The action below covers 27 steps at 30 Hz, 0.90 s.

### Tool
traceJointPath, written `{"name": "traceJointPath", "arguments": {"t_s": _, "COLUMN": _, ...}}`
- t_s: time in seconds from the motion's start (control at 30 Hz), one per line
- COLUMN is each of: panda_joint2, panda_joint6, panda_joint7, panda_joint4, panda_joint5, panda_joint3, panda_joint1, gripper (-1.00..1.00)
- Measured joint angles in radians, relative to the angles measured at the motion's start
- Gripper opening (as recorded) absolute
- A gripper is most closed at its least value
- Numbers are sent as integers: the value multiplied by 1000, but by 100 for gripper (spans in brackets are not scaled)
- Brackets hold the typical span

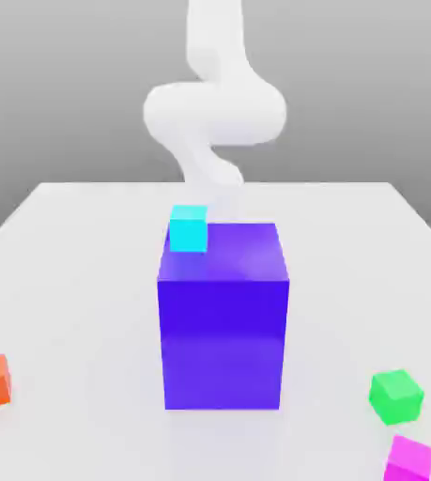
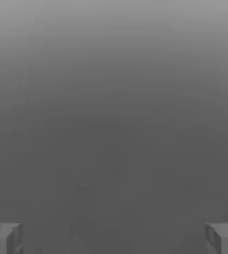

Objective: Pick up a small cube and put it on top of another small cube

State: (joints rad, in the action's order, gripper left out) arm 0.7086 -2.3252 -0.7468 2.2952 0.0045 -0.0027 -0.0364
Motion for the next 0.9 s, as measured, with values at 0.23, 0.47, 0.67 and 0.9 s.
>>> {"name": "traceJointPath", "arguments": {"t_s": 0.23, "panda_joint2": -260, "panda_joint6": -72, "panda_joint7": 155, "panda_joint4": -14, "panda_joint5": 18, "panda_joint3": 3, "panda_joint1": -93, "gripper": 0}}
{"name": "traceJointPath", "arguments": {"t_s": 0.47, "panda_joint2": -514, "panda_joint6": -141, "panda_joint7": 303, "panda_joint4": -27, "panda_joint5": 31, "panda_joint3": 26, "panda_joint1": -165, "gripper": 0}}
{"name": "traceJointPath", "arguments": {"t_s": 0.67, "panda_joint2": -731, "panda_joint6": -201, "panda_joint7": 412, "panda_joint4": -38, "panda_joint5": 18, "panda_joint3": 60, "panda_joint1": -229, "gripper": 0}}
{"name": "traceJointPath", "arguments": {"t_s": 0.9, "panda_joint2": -986, "panda_joint6": -271, "panda_joint7": 510, "panda_joint4": -52, "panda_joint5": -41, "panda_joint3": 94, "panda_joint1": -271, "gripper": 0}}
